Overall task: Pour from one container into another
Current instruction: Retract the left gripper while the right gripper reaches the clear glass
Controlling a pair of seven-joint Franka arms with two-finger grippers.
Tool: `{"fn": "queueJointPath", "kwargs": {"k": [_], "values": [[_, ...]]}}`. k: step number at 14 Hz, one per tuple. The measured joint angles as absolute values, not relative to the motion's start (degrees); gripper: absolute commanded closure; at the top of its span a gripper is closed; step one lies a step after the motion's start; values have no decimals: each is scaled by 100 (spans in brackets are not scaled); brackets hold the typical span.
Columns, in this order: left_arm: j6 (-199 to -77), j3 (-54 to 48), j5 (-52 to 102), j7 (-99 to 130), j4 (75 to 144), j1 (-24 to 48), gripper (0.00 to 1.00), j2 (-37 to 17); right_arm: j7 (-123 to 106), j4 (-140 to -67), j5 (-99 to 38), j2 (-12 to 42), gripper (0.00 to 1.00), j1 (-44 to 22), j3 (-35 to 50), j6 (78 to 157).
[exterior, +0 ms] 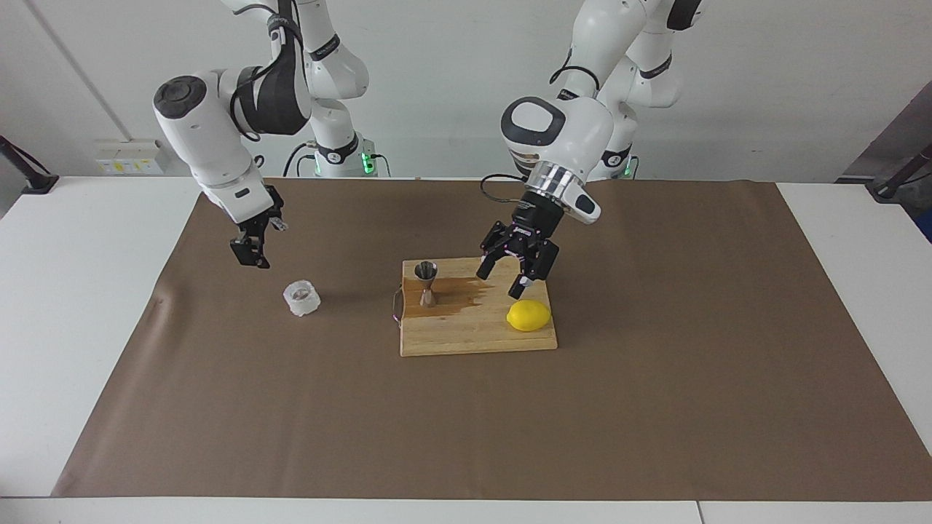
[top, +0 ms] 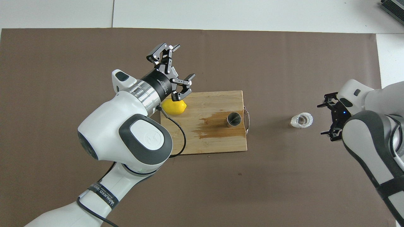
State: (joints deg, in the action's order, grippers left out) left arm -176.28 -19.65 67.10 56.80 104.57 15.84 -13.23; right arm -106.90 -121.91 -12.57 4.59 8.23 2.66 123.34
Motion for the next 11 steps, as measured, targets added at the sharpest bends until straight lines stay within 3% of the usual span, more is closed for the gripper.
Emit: {"fn": "queueJointPath", "kwargs": {"k": [11], "values": [[-13841,-1946,746,5648,10216,349,0,-1052,-11693,-12788,-2329,981,0,822,274,13293]]}}
